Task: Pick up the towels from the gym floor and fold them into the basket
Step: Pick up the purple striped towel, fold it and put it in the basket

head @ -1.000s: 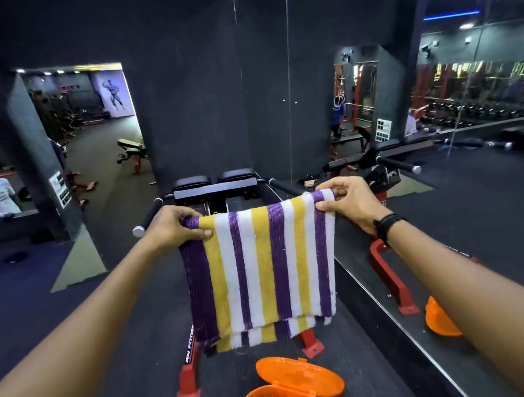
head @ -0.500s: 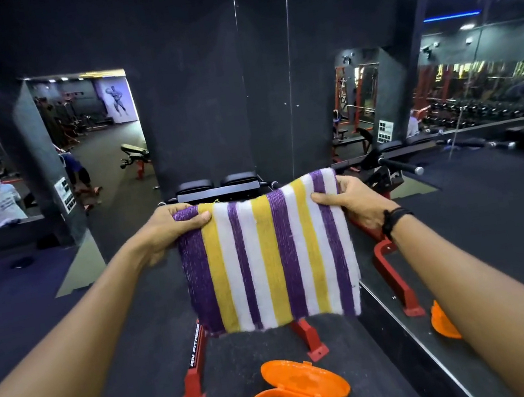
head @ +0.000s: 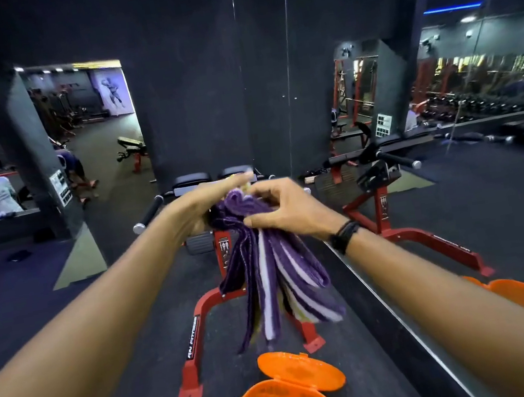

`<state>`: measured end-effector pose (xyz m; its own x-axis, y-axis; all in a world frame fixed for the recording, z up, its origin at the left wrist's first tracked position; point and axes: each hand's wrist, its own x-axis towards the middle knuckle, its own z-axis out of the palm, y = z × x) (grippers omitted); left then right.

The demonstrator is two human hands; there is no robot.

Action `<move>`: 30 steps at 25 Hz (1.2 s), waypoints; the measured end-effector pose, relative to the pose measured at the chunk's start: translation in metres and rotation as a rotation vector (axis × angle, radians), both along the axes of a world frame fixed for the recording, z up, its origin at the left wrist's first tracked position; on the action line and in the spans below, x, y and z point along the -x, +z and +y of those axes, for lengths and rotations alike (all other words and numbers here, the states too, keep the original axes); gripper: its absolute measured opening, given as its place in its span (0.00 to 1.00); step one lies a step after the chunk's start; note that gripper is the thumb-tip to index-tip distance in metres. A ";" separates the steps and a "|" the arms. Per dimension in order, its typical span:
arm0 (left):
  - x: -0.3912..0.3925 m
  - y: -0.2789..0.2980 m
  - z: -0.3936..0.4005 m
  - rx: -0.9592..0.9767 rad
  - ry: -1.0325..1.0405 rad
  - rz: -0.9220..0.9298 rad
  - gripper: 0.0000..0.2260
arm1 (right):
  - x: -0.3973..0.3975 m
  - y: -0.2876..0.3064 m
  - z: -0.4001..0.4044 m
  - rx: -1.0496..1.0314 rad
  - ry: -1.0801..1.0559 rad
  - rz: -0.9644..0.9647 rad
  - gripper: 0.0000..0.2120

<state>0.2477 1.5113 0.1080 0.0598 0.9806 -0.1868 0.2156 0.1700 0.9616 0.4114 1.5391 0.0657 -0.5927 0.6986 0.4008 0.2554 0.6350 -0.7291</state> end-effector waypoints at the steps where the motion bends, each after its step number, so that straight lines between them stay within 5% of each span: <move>1: 0.004 -0.004 0.002 -0.023 0.015 0.105 0.10 | -0.002 -0.003 -0.001 0.076 0.076 -0.018 0.14; 5: 0.023 -0.012 0.005 -0.161 -0.115 0.078 0.01 | -0.027 -0.010 0.011 0.108 -0.210 0.319 0.12; 8: 0.030 -0.004 0.003 -0.263 -0.335 0.023 0.12 | -0.042 -0.013 0.022 0.209 -0.134 0.242 0.31; 11: 0.030 0.008 0.004 -0.409 -0.359 -0.074 0.15 | -0.040 -0.017 0.021 0.228 -0.002 0.132 0.38; 15: 0.046 0.010 0.009 -0.565 -0.122 -0.273 0.11 | -0.060 -0.039 0.023 0.332 0.000 -0.140 0.22; 18: 0.070 0.004 0.011 -0.567 0.045 -0.364 0.08 | -0.075 -0.046 0.025 0.577 -0.098 0.230 0.08; 20: 0.078 -0.002 0.011 -0.506 0.068 -0.351 0.08 | -0.078 -0.035 0.030 0.814 0.054 0.577 0.16; 22: 0.078 -0.007 0.011 -0.466 0.071 -0.363 0.08 | -0.072 -0.023 0.031 0.937 0.175 0.693 0.22; 25: 0.081 -0.006 0.008 -0.437 0.036 -0.388 0.09 | -0.058 -0.025 0.031 0.947 0.201 0.641 0.32; 30: 0.107 -0.007 0.008 -0.396 -0.073 -0.406 0.17 | -0.056 -0.018 0.029 0.778 0.099 0.511 0.23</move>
<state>0.1402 1.5193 0.1012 0.1206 0.9616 0.2466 -0.1869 -0.2220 0.9570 0.4669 1.5676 0.0478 -0.5449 0.8355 0.0704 -0.2429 -0.0769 -0.9670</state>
